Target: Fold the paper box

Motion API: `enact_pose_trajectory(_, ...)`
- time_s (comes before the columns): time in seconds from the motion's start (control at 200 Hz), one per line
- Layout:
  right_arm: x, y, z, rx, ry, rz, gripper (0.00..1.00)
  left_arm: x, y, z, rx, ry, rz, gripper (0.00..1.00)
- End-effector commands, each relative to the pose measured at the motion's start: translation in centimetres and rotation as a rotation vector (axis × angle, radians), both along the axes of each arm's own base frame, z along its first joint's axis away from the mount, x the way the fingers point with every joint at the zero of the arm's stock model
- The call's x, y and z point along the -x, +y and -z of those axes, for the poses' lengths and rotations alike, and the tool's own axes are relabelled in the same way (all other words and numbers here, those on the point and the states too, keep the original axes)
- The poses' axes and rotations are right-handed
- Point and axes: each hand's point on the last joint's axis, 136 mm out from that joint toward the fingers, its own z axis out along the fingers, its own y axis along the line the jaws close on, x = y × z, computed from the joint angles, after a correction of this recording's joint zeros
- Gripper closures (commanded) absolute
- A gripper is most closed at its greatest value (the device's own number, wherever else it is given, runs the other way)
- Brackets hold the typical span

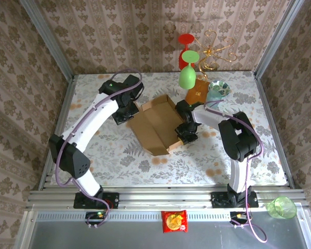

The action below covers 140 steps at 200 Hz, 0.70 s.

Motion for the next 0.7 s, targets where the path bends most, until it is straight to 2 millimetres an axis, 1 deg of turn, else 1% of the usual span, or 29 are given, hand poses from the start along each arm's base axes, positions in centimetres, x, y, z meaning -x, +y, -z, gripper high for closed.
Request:
enact_pose_trajectory(0.0, 1.5, -0.1, 1.1, 0.034, 0.039, 0.026, 0.72, -0.1, 1.5, -1.4, -0.104, -0.024, 0.026, 1.00)
enact_pose_trajectory(0.07, 1.2, 0.3, 0.3, 0.021, 0.018, 0.028, 0.54, -0.4, 1.7, -1.7, -0.137, -0.020, 0.054, 1.00)
enact_pose_trajectory(0.15, 0.8, 0.8, -0.9, 0.005, -0.013, 0.027, 0.41, -0.7, 2.1, -1.9, -0.189, -0.008, 0.094, 1.00)
enact_pose_trajectory(0.2, 0.4, 1.1, -1.8, -0.008, -0.040, 0.023, 0.36, -1.0, 2.4, -2.2, -0.226, -0.008, 0.136, 1.00)
enact_pose_trajectory(0.285, -0.9, 1.5, -4.2, -0.023, -0.123, -0.012, 0.30, -1.7, 2.9, -2.8, -0.306, -0.009, 0.204, 1.00)
enact_pose_trajectory(0.355, -1.9, 1.7, -6.5, -0.028, -0.190, -0.046, 0.28, -2.6, 3.2, -3.3, -0.377, -0.007, 0.286, 1.00)
enact_pose_trajectory(0.465, -2.8, 2.2, -10.0, -0.059, -0.284, -0.092, 0.27, -4.1, 4.0, -4.4, -0.508, -0.007, 0.399, 1.00)
enact_pose_trajectory(0.6, -3.6, 3.0, -13.1, -0.112, -0.421, -0.158, 0.29, -6.3, 4.5, -5.6, -0.662, -0.031, 0.534, 1.00)
enact_pose_trajectory(0.635, -4.2, 3.2, -14.0, -0.126, -0.487, -0.192, 0.31, -6.8, 4.3, -5.8, -0.693, -0.045, 0.575, 1.00)
enact_pose_trajectory(0.695, -4.7, 3.0, -14.9, -0.113, -0.572, -0.245, 0.32, -7.9, 3.7, -6.0, -0.739, -0.087, 0.661, 1.00)
